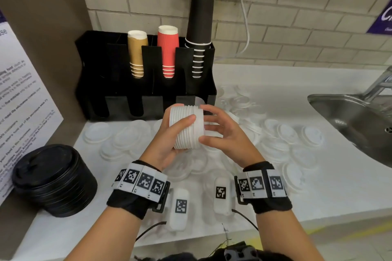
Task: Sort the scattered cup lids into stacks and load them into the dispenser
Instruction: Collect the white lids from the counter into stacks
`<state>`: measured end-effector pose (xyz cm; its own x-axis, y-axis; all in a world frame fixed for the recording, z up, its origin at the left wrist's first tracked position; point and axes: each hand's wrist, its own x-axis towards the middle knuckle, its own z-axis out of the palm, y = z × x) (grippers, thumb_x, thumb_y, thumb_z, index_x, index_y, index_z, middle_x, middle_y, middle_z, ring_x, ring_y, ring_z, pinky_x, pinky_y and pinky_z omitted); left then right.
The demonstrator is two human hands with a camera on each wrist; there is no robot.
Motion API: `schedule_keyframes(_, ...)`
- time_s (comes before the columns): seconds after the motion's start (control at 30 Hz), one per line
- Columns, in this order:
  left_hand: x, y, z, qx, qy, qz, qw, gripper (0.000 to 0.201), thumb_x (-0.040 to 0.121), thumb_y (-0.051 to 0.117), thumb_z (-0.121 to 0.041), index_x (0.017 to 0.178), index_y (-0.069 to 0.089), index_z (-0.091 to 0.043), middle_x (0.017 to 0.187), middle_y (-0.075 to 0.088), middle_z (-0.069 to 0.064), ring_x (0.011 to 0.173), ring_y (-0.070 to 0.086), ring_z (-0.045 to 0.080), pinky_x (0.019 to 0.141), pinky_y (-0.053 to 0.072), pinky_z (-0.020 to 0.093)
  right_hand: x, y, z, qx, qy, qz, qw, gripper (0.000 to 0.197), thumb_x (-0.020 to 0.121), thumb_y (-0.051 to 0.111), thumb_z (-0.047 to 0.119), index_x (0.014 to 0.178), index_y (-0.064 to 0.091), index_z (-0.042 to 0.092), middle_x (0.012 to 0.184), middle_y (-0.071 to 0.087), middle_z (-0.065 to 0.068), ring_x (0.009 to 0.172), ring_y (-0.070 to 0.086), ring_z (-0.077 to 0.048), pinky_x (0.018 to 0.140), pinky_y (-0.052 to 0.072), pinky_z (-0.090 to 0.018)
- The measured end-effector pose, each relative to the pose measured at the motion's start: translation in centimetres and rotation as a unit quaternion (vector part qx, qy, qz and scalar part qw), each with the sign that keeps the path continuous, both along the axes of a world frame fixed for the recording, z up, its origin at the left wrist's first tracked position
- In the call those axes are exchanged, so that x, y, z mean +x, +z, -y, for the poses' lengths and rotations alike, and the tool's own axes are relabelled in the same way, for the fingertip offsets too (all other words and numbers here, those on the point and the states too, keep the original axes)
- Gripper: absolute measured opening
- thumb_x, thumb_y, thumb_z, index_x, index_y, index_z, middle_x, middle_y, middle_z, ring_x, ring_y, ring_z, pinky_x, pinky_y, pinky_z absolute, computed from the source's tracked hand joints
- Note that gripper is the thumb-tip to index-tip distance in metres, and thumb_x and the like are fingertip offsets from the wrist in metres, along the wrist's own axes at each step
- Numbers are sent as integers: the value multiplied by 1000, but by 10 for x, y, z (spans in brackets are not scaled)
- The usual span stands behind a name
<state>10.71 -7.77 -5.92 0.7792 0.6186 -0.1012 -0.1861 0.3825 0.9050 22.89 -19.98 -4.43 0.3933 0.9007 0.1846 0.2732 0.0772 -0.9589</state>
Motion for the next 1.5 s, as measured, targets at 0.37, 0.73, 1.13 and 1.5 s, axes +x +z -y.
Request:
schedule_keyframes(0.37, 17, 4, 16, -13, -44, 4, 999, 79, 72, 72, -33, 144, 41, -25, 128, 63, 7, 113, 64, 22, 74, 57, 30, 21, 10, 10, -24, -58, 86, 994, 60, 72, 83, 23, 123, 55, 35, 114, 59, 5, 104, 60, -14, 82, 57, -30)
schedule_keyframes(0.73, 17, -1, -4, -149, 48, 16, 988, 26, 87, 64, -28, 113, 63, -21, 114, 71, 3, 104, 67, 20, 65, 59, 33, 66, 30, 38, -190, -70, 269, 941, 30, 88, 67, 29, 117, 62, 23, 115, 62, 6, 107, 58, -13, 79, 45, -12)
schedule_keyframes(1.13, 0, 5, -18, -130, 55, 61, 988, 46, 91, 58, -35, 133, 56, -17, 124, 68, 5, 112, 66, 21, 78, 59, 33, 10, -21, 25, -402, 177, 535, 722, 76, 62, 81, 50, 120, 40, 25, 112, 55, 0, 107, 38, -20, 84, 27, -33)
schedule_keyframes(1.5, -12, 0, -25, -136, 36, 60, 988, 49, 91, 56, -42, 133, 57, -16, 120, 69, 8, 107, 68, 24, 73, 59, 37, 34, 8, 25, -312, 177, 252, 899, 58, 74, 78, 23, 119, 45, 40, 118, 50, 9, 109, 45, -10, 82, 38, -16)
